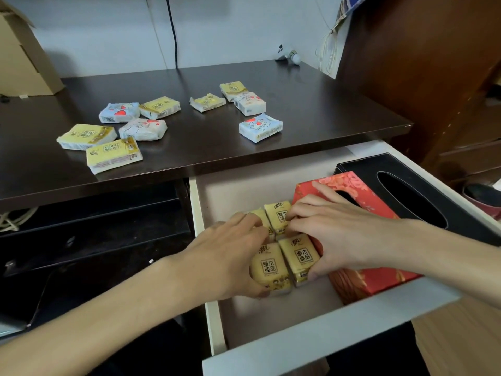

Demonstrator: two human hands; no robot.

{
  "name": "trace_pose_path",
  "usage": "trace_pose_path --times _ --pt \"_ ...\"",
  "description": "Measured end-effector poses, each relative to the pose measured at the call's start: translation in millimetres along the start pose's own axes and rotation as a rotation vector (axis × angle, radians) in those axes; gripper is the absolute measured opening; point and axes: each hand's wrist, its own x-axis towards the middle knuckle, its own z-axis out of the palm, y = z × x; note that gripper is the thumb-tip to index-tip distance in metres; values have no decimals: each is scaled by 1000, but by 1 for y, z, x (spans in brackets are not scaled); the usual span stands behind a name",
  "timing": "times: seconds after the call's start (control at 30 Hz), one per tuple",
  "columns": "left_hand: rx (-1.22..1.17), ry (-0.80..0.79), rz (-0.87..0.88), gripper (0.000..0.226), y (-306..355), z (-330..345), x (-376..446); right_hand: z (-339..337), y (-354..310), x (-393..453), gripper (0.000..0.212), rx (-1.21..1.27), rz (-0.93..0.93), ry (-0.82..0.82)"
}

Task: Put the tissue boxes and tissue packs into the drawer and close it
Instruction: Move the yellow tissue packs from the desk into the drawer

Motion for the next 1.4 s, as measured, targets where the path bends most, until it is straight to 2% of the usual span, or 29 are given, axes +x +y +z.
trace_pose_path --times 0.37,0.53,0.77,0.87,0.97,1.1,1.27,1.4 --pt "-39 -91 -45 67 3 4 9 2 -3 4 80 -73 26 -17" --pt "-64 -85 -48 68 2 4 11 1 -4 5 66 -75 16 -19" --pt "-42 -63 -26 71 -2 5 11 2 -4 6 67 -96 -3 -17" --pt "-65 -42 -37 64 0 1 9 0 -3 4 63 -51 -19 22" --pt "-145 19 -47 45 -2 -11 6 -9 -1 2 43 54 -19 170" --pt "-140 168 -156 37 -29 -46 -7 -33 1 12 20 175 38 332" --pt "-214 338 -302 22 -78 -92 -32 -70 0 54 18 402 132 415" --pt "-149 402 -471 18 -121 -111 -52 -94 0 107 13 582 133 459"
